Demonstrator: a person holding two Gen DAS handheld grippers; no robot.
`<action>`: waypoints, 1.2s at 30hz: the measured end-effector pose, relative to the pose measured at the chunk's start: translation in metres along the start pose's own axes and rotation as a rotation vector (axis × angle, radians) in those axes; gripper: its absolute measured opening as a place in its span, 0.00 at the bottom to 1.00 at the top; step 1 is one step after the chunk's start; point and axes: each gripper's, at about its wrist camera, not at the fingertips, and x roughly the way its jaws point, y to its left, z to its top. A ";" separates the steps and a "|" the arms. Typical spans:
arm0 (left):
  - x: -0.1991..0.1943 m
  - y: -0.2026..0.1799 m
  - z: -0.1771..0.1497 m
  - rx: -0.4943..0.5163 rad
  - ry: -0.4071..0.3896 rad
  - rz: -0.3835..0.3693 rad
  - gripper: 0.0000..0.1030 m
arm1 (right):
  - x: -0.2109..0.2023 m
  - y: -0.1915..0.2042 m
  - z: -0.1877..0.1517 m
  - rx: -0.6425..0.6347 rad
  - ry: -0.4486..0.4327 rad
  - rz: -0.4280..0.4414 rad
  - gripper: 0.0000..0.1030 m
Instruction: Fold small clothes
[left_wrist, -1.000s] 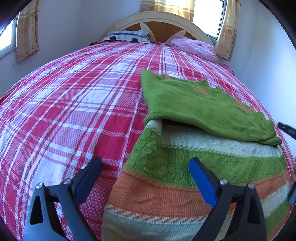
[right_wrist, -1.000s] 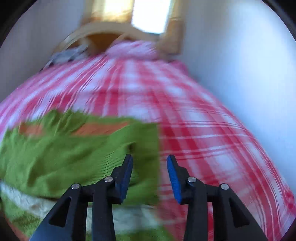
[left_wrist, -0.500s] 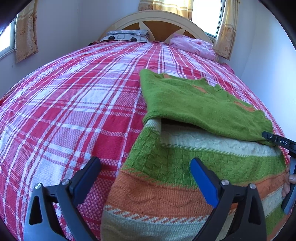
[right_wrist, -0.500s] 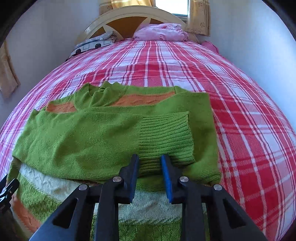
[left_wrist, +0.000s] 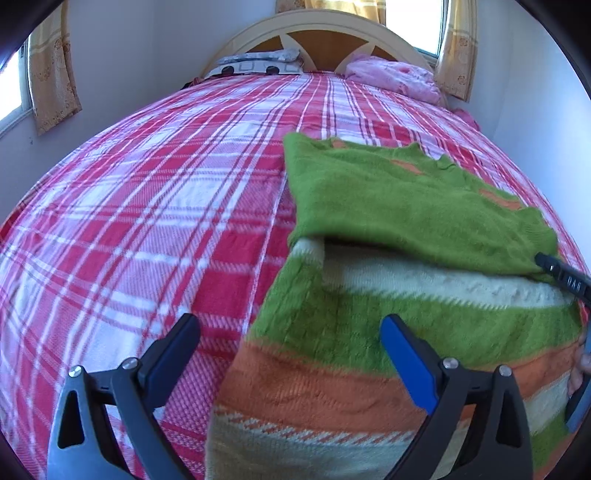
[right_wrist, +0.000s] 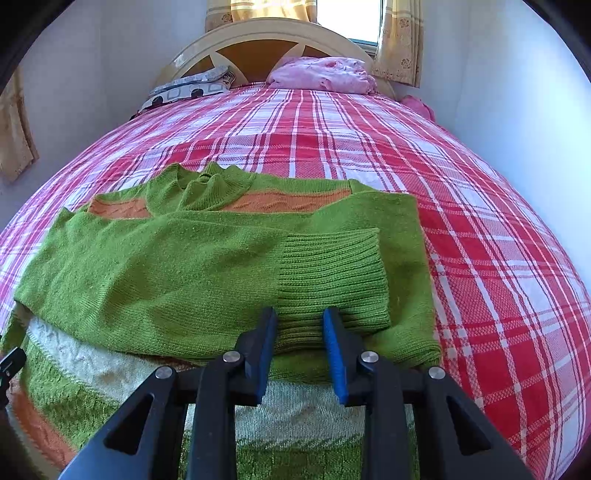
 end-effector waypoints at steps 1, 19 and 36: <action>-0.004 0.000 0.007 -0.016 -0.015 -0.017 0.98 | 0.000 0.000 0.000 0.002 -0.002 0.002 0.28; 0.081 -0.022 0.082 -0.006 0.049 0.116 1.00 | -0.003 -0.001 0.000 0.012 -0.011 0.020 0.30; 0.086 -0.021 0.083 -0.026 0.060 0.088 1.00 | 0.041 -0.025 0.045 0.071 0.073 -0.005 0.30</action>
